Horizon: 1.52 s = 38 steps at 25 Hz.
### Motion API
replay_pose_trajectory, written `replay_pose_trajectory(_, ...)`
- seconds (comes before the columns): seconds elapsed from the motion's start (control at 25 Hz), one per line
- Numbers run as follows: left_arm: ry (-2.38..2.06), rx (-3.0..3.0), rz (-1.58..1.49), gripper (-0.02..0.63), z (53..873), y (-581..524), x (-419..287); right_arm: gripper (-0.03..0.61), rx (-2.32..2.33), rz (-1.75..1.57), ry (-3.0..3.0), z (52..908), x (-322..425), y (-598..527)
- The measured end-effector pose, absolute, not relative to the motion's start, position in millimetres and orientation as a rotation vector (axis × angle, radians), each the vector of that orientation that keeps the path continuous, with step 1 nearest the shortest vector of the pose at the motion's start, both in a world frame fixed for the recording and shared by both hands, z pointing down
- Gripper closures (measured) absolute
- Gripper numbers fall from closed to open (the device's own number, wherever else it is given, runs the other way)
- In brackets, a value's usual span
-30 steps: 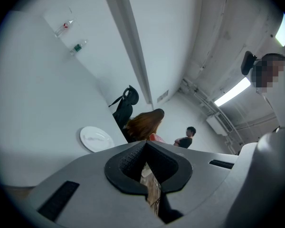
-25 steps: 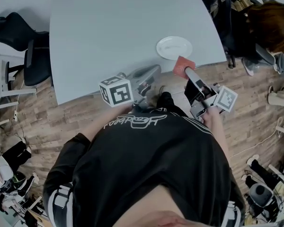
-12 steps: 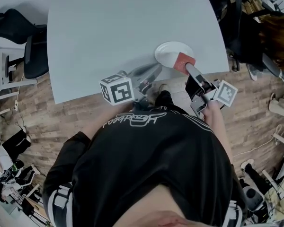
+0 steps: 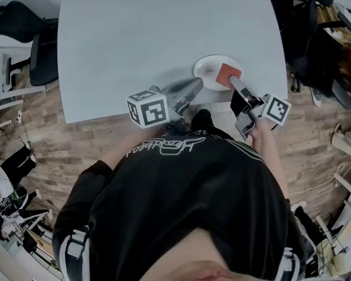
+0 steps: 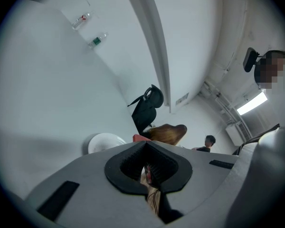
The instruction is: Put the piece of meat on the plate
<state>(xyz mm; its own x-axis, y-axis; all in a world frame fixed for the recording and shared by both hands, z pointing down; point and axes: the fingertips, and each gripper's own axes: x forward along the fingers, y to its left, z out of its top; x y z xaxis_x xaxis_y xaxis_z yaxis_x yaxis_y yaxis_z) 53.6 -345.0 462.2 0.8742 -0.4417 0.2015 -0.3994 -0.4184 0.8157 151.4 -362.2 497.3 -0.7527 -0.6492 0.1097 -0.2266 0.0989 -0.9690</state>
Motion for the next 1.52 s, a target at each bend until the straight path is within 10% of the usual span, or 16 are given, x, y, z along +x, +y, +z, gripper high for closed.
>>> replay_pose_trajectory(1.52,-0.679,1.974,-0.066,0.606,491.3,-345.2,43.1,0.421,-1.342,-1.780,2.407,553.4,153.7,-382.1)
